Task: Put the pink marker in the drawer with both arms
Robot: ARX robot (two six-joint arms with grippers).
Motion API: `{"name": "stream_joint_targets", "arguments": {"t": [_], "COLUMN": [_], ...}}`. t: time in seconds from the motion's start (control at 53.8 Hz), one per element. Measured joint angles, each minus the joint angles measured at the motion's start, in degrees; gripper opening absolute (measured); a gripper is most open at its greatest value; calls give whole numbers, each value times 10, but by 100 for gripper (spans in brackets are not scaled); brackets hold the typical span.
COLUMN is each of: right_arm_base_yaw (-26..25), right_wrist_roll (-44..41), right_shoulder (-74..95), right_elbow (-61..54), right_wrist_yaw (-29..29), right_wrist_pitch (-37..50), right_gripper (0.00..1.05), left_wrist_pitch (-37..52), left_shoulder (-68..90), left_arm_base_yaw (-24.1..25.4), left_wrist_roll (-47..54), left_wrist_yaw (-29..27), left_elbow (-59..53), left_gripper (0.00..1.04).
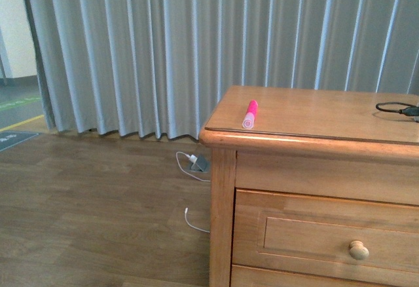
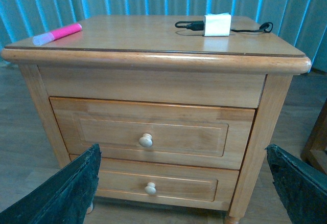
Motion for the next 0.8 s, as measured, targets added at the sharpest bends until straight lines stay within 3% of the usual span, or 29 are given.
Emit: {"name": "stream_joint_targets", "arguments": {"t": [0.428,0.521,0.577,0.8], "right_arm_base_yaw": [0,16,21,44], "right_wrist_roll": [-1,-12,-10,21], "right_shoulder": [0,26,63,353], "right_elbow": [0,8,12,82], "right_wrist_yaw": [2,76,90,80], "right_wrist_pitch": [0,-31,-26,136], "right_gripper": [96,96,96,96], "left_wrist_pitch": [0,0,0,0], "left_shoulder": [0,0,0,0], "left_arm_base_yaw": [0,0,0,0], "left_wrist_roll": [0,0,0,0], "left_wrist_yaw": [0,0,0,0], "left_elbow": [0,0,0,0], "left_gripper": [99,99,99,99]}}
